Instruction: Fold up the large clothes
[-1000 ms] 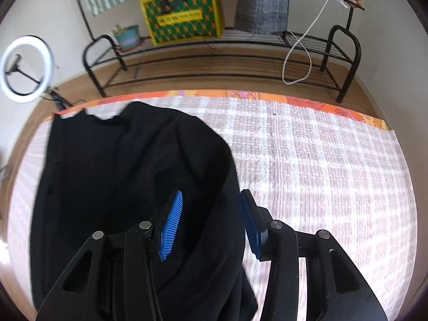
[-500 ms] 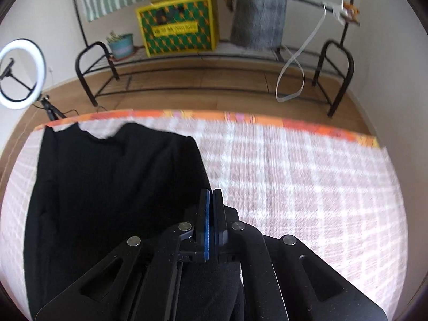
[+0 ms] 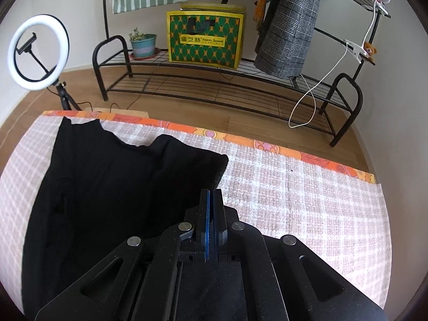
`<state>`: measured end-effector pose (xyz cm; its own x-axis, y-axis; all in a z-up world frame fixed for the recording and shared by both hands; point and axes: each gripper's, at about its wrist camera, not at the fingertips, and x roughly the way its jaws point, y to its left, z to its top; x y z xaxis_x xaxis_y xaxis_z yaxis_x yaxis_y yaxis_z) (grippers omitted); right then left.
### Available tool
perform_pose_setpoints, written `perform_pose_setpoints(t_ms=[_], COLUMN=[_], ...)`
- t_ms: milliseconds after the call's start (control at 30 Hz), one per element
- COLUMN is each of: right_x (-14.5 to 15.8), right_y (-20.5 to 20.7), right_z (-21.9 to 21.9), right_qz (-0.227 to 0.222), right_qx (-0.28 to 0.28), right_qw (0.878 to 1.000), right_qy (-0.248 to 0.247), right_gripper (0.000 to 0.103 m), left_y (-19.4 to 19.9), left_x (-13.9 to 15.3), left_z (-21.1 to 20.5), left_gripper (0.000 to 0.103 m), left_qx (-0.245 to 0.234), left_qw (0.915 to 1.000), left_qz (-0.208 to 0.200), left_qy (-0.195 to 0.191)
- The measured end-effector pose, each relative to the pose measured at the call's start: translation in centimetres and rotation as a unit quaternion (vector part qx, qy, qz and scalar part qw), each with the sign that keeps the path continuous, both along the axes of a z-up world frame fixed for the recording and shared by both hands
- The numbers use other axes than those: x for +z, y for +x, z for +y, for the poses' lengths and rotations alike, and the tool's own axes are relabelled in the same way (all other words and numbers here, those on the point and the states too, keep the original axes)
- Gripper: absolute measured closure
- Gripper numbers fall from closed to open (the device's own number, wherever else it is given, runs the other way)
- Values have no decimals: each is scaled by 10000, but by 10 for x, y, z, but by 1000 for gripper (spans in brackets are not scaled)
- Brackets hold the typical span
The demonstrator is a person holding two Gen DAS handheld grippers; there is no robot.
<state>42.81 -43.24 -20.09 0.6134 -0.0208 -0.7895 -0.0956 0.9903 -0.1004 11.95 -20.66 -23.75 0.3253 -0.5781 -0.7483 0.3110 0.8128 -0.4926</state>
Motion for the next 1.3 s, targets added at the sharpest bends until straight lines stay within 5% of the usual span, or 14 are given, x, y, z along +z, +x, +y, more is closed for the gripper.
perform_pose_setpoints(t_ms=[133,167,333,533,1000,1067,1200,1300], right_x=[-1,-2,-3,-1,-92,-83,-48,-8], right_y=[1,1,3,12,52,46,25,-6], right_z=[2,3,11,36,53,46,26,6], right_qz=[1,3,14,-121,445,408,248,-20], right_qx=[5,15,107,380,238,201,63,50], right_qw=[10000,10000,9999,9991,9986,9990,9994,9984], right_qy=[8,-10,125,167,-181,-13,242,565], right_gripper=[102,102,102,102,102,100,78,78], left_y=[2,2,-10,-20,-2,-2,-2,-8], left_x=[-2,-2,8,15,-5,-1,11,24], left_z=[-9,-12,-14,-30,-15,-14,-3,4], left_gripper=[73,103,103,103,103,99,97,97], left_qx=[-110,-145,-222,-426,-169,-190,-191,-174], left_qw=[9999,9999,9994,9983,9997,9994,9994,9993], left_qz=[-21,-51,-111,-397,113,59,-75,-236], left_qy=[-73,-69,-241,25,156,270,279,251])
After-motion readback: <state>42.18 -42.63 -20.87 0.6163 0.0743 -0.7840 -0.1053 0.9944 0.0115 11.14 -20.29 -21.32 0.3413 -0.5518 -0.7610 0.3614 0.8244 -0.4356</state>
